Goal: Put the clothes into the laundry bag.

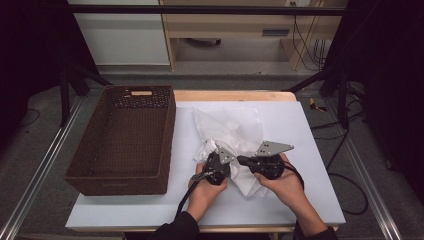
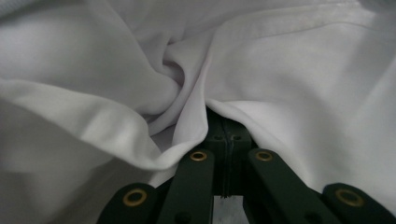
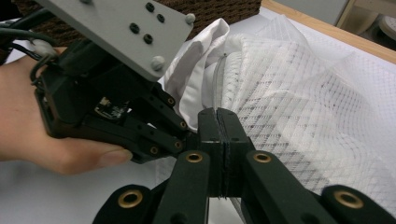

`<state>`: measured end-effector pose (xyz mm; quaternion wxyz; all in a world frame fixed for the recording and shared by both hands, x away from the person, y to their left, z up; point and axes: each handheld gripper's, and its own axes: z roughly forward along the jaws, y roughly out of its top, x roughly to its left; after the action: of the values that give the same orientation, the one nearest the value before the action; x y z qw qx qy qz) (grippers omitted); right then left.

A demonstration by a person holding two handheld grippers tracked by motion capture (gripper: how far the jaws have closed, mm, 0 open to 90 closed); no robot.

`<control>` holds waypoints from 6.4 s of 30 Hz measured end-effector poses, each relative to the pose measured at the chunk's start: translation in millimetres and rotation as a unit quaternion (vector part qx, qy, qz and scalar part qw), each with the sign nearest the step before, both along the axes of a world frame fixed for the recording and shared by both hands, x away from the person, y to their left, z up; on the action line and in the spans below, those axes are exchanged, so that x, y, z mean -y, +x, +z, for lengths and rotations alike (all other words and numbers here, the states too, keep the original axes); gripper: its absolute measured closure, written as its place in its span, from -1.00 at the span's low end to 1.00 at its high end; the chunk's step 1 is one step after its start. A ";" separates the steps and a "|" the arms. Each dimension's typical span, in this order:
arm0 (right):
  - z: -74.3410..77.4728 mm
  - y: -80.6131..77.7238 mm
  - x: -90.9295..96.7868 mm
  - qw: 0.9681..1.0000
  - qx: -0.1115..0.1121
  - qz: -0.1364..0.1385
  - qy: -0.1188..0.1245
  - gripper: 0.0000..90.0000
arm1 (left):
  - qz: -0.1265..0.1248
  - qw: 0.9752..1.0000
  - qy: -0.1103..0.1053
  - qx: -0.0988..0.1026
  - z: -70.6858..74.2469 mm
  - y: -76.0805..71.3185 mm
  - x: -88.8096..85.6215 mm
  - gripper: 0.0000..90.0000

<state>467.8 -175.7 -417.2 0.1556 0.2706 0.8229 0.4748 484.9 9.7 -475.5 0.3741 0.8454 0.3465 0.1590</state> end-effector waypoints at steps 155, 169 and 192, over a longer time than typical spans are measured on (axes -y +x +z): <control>-5.2 18.5 28.5 0.998 -0.018 -0.058 0.022 1.00 | 0.135 0.988 -0.025 0.074 22.1 28.1 -49.6 1.00; -4.1 17.9 25.4 0.998 -0.015 -0.052 0.018 1.00 | 0.084 0.995 -0.035 0.044 14.9 46.9 -20.3 1.00; -3.1 16.0 20.3 0.999 -0.015 -0.044 0.019 1.00 | 0.023 0.996 -0.076 0.051 11.6 73.8 21.1 1.00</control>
<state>483.8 -195.9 -420.2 0.1589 0.3170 0.8030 0.4790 558.7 -11.3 -463.9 0.4507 0.7971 0.3574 0.1839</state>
